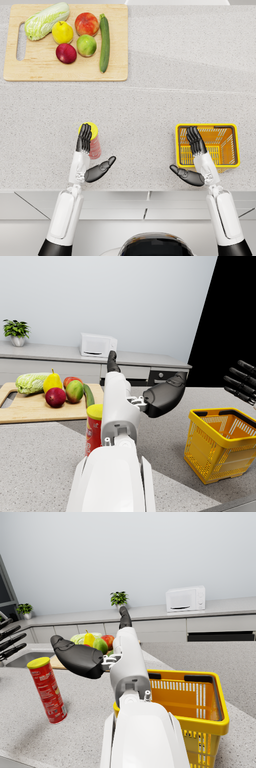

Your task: Pick up the red potato chip and place it into the yellow basket

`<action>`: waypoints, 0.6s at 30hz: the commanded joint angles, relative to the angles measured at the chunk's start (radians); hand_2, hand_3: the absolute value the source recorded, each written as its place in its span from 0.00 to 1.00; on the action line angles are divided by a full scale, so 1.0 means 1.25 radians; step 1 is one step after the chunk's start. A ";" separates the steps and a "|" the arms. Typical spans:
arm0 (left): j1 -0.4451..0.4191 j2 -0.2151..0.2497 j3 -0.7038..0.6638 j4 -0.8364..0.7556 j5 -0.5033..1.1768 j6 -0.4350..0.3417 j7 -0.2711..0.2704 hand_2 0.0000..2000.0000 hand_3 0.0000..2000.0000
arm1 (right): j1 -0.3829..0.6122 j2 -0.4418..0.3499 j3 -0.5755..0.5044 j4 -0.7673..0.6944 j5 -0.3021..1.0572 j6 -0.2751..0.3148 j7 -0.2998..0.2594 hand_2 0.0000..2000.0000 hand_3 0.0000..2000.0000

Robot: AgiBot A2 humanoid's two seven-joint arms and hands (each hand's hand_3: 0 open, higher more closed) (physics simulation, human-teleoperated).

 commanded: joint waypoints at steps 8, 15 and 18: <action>0.000 0.000 0.000 0.000 0.000 0.000 0.000 0.00 0.00 | 0.000 0.000 0.000 0.000 0.000 0.000 0.000 0.00 0.00; 0.053 0.032 -0.031 0.036 0.000 -0.051 -0.051 0.00 0.00 | 0.039 -0.024 -0.021 -0.006 0.000 -0.039 0.039 0.00 0.00; 0.113 0.054 -0.085 0.080 0.000 -0.070 -0.070 0.00 0.00 | 0.074 -0.038 -0.090 -0.012 0.000 -0.065 0.065 0.00 0.00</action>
